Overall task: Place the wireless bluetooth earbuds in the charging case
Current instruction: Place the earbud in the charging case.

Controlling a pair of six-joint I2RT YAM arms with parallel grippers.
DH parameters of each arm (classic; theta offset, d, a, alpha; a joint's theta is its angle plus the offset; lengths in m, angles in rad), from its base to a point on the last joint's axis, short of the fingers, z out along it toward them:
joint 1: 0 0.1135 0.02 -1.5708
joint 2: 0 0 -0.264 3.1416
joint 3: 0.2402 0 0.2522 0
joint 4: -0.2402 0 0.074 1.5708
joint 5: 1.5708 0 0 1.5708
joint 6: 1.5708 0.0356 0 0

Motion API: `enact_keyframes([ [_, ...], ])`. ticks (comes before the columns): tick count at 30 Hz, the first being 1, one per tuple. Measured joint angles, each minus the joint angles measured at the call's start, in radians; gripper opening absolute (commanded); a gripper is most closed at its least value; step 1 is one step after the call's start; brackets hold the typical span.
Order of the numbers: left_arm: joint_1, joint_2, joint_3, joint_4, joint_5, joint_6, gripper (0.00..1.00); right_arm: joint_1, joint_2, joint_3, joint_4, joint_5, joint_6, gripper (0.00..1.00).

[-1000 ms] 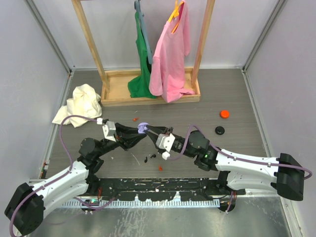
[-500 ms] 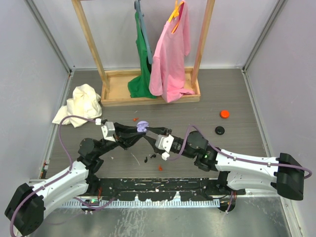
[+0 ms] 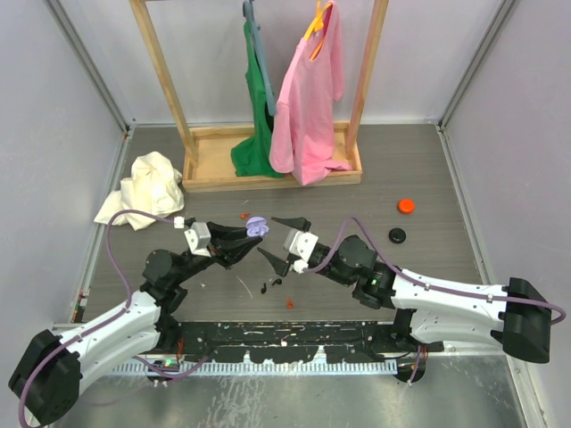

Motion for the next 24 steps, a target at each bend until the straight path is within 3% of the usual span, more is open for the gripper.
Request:
enact_keyframes([
  [11,0.0,0.002,-0.005,-0.007,0.0,0.016,0.0,0.0,0.005,0.013,0.042,0.116,0.099,0.79],
  [24,0.001,-0.04,-0.007,-0.026,0.009,0.033,0.0,0.0,-0.003,0.016,0.035,0.243,0.093,0.79],
])
